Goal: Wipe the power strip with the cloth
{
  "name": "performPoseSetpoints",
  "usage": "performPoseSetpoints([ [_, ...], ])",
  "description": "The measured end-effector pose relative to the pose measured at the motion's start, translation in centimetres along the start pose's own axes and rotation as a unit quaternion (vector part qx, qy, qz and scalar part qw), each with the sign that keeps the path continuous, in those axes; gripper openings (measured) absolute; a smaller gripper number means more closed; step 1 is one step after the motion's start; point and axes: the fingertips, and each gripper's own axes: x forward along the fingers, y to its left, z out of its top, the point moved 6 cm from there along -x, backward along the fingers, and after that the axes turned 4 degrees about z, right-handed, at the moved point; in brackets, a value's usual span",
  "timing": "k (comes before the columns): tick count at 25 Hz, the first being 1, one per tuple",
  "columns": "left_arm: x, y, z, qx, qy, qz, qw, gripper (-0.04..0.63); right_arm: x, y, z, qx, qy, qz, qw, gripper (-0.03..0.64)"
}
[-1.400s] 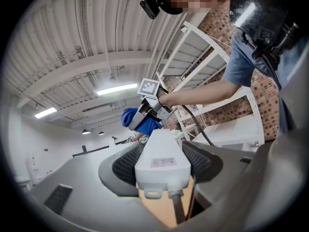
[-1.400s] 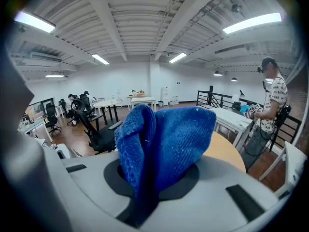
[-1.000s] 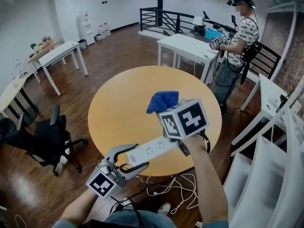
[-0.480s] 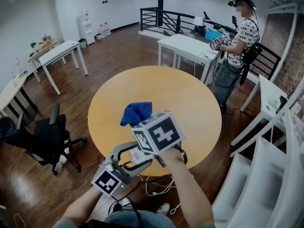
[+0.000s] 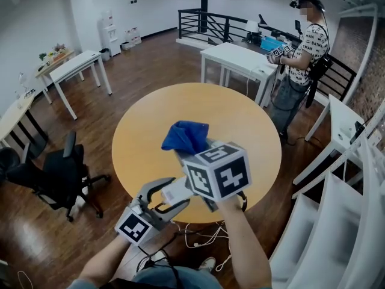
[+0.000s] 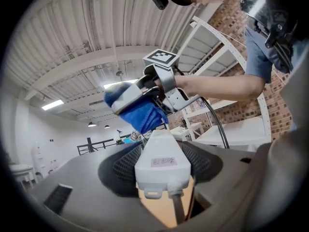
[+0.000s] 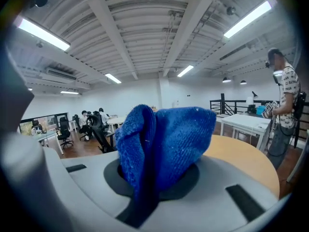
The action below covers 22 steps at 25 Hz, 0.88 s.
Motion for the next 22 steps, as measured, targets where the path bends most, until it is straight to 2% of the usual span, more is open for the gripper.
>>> performPoseSetpoints([
  [6,0.1,1.1,-1.8,-0.034,0.005,0.023,0.9991,0.284,-3.7,-1.3,0.1,-0.013,-0.076,-0.031,0.996,0.051],
  [10,0.1,1.7,-3.2,-0.057,0.012,0.043,0.9974,0.284,-6.9,-1.6,-0.7,-0.024,-0.171,-0.057,0.983,0.051],
  [12,0.1,2.0,-3.8,-0.063,0.014,0.048,0.9968,0.284,-7.7,-1.9,-1.4,-0.032,-0.196,-0.071,0.978,0.052],
  [17,0.5,1.9,-6.5,-0.077,0.039,0.051,0.9949,0.284,-7.7,-2.5,-5.7,-0.032,-0.202,-0.08,0.976,0.052],
  [22,1.2,1.5,-11.8,-0.102,0.098,0.054,0.9885,0.284,-6.9,-2.8,-11.8,0.023,-0.186,-0.085,0.979,0.052],
])
